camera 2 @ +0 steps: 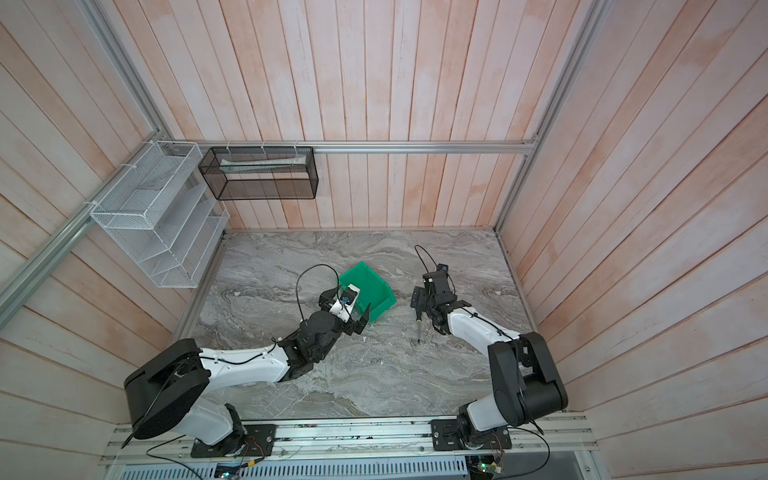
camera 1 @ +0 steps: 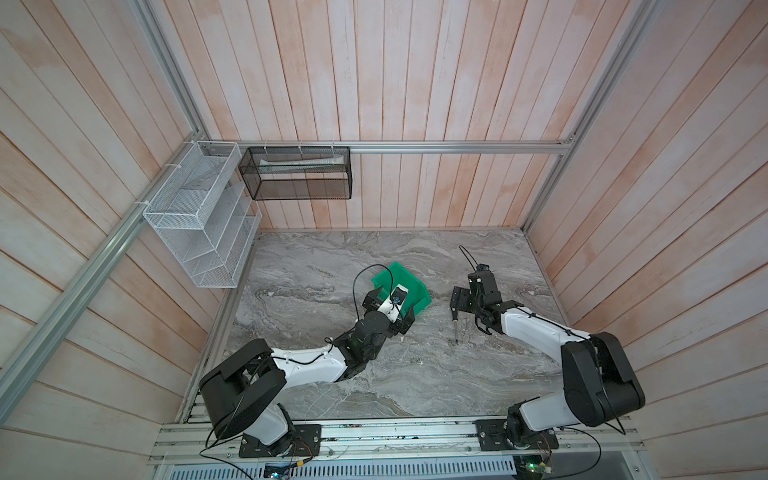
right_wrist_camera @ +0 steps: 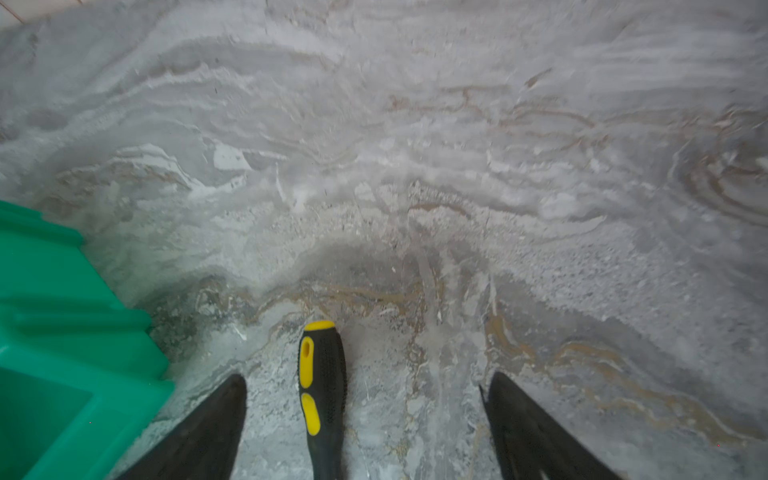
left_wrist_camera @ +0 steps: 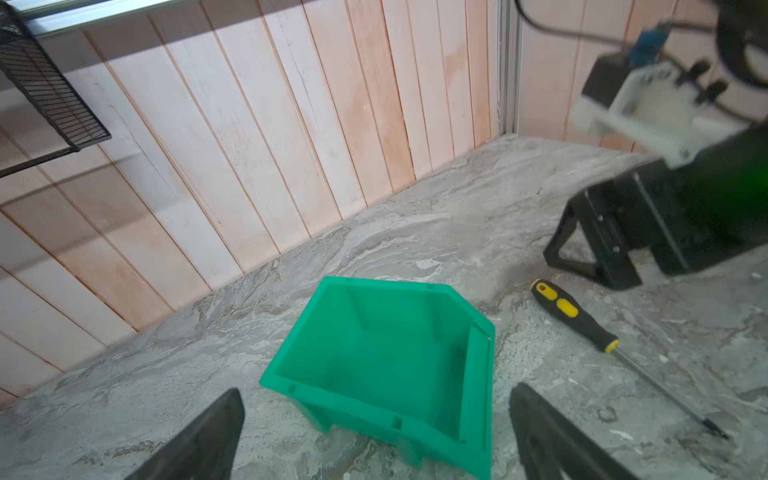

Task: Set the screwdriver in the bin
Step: 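Reach the right gripper to the yellow-handled screwdriver while the left arm nears the bin, then close the right gripper on the screwdriver's yellow handle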

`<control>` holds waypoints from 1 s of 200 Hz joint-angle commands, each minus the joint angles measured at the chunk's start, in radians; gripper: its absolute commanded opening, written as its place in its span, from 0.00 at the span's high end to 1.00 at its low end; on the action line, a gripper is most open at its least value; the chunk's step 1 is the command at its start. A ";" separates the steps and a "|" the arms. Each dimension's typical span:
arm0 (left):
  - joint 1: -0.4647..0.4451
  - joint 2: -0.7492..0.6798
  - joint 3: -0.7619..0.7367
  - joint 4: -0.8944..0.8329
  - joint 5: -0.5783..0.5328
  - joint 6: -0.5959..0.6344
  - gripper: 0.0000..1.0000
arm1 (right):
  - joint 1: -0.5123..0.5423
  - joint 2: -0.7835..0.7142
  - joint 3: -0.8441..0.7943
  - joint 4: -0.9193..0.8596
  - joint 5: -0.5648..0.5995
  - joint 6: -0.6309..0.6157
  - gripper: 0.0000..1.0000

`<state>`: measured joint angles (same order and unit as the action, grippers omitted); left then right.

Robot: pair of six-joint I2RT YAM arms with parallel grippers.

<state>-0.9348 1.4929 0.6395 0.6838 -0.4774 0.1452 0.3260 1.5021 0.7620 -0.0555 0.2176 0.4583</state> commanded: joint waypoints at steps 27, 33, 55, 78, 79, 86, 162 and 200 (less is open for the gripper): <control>0.122 -0.148 -0.057 -0.090 0.239 -0.316 0.00 | 0.046 0.072 0.048 -0.058 -0.013 0.033 0.22; 0.122 -0.143 -0.061 -0.081 0.244 -0.308 0.00 | 0.047 0.084 0.050 -0.059 -0.019 0.033 0.23; 0.123 -0.112 -0.037 -0.109 0.237 -0.315 0.00 | 0.047 0.143 0.074 -0.075 -0.034 0.037 0.32; 0.123 -0.109 -0.038 -0.099 0.282 -0.337 0.00 | 0.048 0.166 0.089 -0.086 -0.031 0.038 0.39; 0.123 -0.109 -0.038 -0.098 0.283 -0.339 0.00 | 0.047 0.167 0.090 -0.087 -0.031 0.039 0.39; 0.124 -0.110 -0.039 -0.098 0.290 -0.345 0.00 | 0.047 0.170 0.091 -0.089 -0.030 0.039 0.41; 0.124 -0.118 -0.045 -0.093 0.303 -0.346 0.00 | 0.048 0.233 0.141 -0.123 -0.042 0.028 0.66; 0.123 -0.122 -0.046 -0.095 0.304 -0.345 0.00 | 0.050 0.194 0.123 -0.116 -0.028 0.032 0.80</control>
<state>-0.8108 1.3796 0.6037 0.5900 -0.1871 -0.1917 0.3710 1.7168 0.8864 -0.1436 0.1814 0.4896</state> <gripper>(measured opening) 0.999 0.263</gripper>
